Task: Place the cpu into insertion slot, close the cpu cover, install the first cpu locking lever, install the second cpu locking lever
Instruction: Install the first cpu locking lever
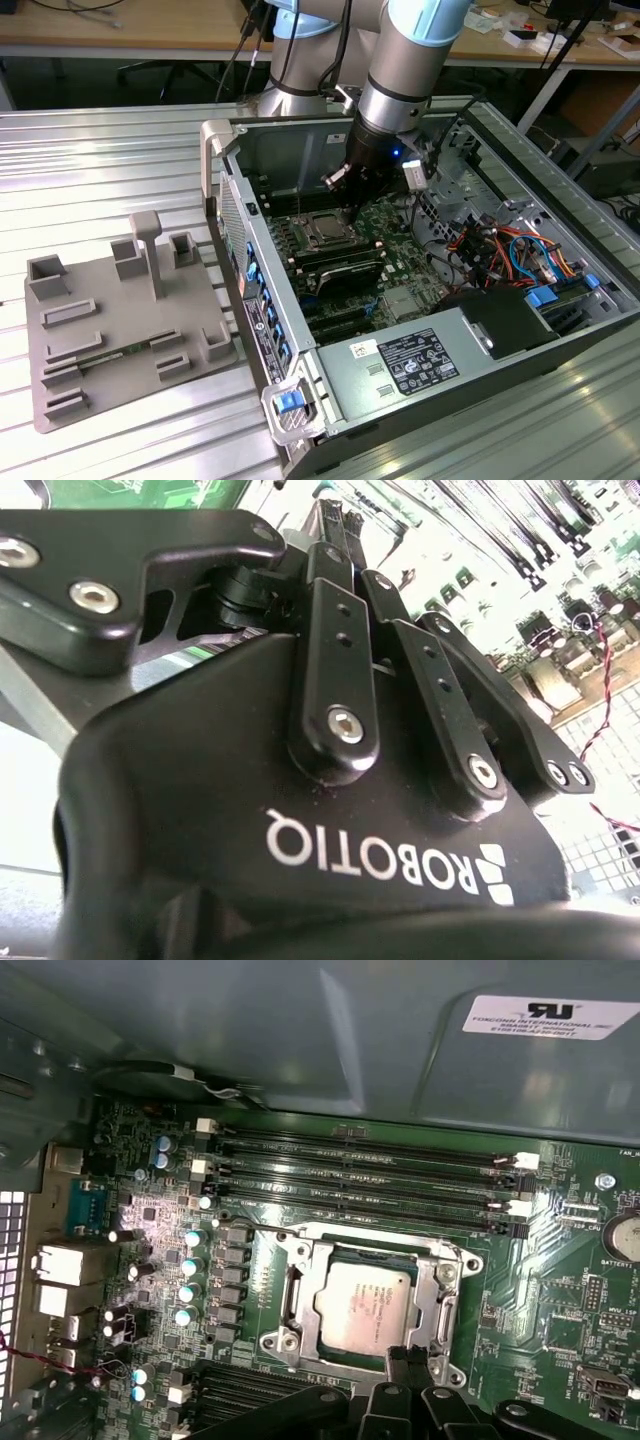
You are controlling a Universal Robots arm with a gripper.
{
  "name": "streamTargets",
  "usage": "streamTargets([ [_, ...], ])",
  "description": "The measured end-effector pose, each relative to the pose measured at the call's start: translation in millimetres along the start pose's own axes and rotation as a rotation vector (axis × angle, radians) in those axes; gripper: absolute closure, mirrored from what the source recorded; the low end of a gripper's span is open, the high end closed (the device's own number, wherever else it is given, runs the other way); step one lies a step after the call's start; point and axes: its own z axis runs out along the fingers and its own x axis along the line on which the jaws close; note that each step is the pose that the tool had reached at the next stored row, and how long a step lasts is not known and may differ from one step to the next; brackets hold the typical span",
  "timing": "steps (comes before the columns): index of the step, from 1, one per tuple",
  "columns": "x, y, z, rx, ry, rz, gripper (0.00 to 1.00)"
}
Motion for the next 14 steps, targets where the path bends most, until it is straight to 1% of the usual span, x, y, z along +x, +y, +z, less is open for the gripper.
streamTargets([
  [1, 0.0, 0.0, 0.0, 0.0002, -0.0015, 0.000, 0.89],
  [3, 0.0, 0.0, 0.0, 0.0003, -0.0023, 0.000, 0.89],
  [8, 0.5, 0.1, 0.0, 0.0004, -0.0022, 0.000, 0.89],
  [10, 3.2, 0.4, 0.0, 0.0003, -0.0022, 0.000, 0.89],
  [14, 3.9, 0.5, 0.0, 0.0003, -0.0022, 0.000, 0.89],
])
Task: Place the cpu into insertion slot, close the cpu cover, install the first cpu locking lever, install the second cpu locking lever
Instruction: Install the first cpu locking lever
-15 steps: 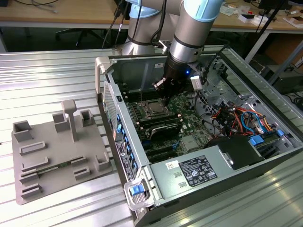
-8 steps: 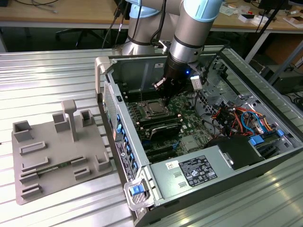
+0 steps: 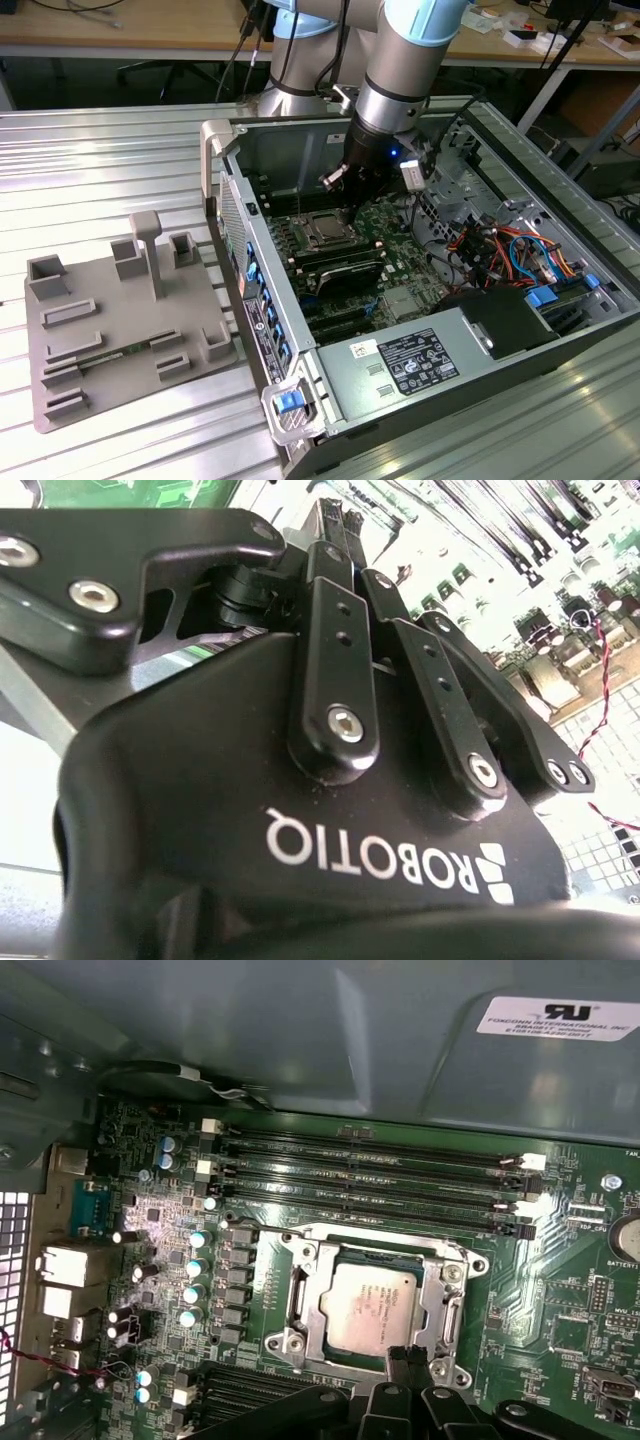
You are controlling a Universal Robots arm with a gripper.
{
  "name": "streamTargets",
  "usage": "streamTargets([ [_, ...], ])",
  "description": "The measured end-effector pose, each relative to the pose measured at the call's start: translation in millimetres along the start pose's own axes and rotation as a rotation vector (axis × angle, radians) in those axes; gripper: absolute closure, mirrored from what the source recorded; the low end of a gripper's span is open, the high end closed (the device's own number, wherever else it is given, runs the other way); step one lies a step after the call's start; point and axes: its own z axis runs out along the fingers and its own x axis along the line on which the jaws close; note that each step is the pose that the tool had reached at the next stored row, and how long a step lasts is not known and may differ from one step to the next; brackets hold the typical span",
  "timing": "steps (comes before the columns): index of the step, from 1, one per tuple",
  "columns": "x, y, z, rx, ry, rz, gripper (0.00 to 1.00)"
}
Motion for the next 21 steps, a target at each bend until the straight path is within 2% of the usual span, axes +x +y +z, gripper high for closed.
streamTargets([
  [7, 0.8, 0.1, 0.0, 0.0000, 0.0000, 0.000, 0.89],
  [8, 1.7, 0.2, -0.1, 0.0000, 0.0000, 0.000, 0.89],
  [9, 2.6, 0.4, -0.2, -0.0030, -0.0004, 0.000, 0.89],
  [21, 8.9, 1.2, -0.1, -0.0030, -0.0004, 0.000, 0.89],
])
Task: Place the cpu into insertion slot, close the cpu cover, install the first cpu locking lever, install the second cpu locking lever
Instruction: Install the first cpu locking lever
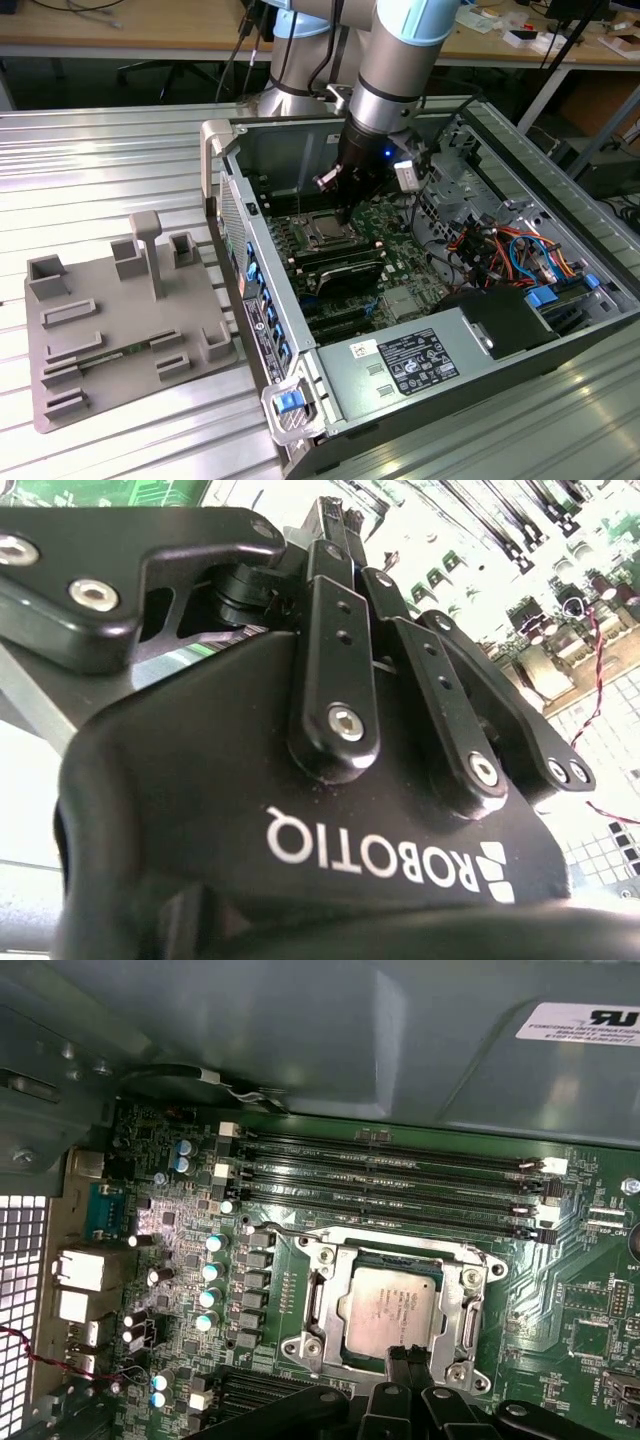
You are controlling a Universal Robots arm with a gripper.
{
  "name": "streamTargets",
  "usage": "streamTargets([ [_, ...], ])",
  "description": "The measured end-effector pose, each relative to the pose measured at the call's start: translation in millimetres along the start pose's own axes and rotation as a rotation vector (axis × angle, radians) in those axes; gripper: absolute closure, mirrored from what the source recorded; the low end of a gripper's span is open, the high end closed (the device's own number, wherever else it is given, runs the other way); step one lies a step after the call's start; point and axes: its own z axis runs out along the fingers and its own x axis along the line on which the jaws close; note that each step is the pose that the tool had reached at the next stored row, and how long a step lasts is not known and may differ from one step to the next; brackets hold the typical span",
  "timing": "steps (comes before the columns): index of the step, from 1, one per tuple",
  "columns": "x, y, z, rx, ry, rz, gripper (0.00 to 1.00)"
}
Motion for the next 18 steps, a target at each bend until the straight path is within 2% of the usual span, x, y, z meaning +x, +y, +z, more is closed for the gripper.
streamTargets([
  [18, 9.9, 1.3, 0.2, 0.0000, 0.0000, 0.000, 0.89],
])
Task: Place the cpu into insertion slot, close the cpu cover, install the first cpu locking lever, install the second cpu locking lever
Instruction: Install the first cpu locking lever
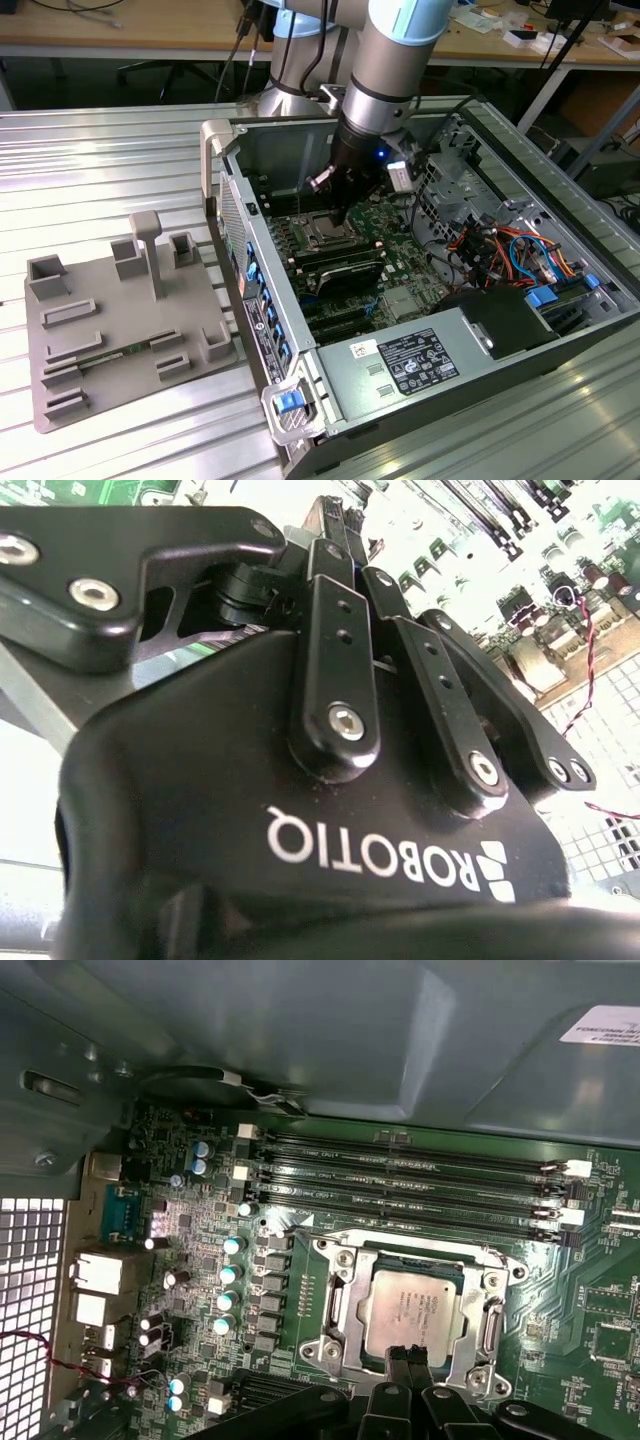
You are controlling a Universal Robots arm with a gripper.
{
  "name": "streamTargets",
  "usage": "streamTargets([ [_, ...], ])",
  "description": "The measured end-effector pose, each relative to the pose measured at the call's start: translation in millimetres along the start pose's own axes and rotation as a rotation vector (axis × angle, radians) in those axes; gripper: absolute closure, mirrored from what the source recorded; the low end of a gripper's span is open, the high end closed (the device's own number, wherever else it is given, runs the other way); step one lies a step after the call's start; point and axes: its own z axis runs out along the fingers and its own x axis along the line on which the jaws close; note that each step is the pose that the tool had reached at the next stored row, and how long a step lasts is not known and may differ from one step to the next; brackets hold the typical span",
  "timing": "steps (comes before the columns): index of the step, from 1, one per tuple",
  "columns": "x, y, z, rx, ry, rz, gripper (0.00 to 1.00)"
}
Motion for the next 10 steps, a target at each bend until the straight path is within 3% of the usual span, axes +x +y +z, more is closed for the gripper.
streamTargets([
  [10, 5.2, 0.7, 0.1, -0.0001, 0.0000, 0.000, 0.89],
])
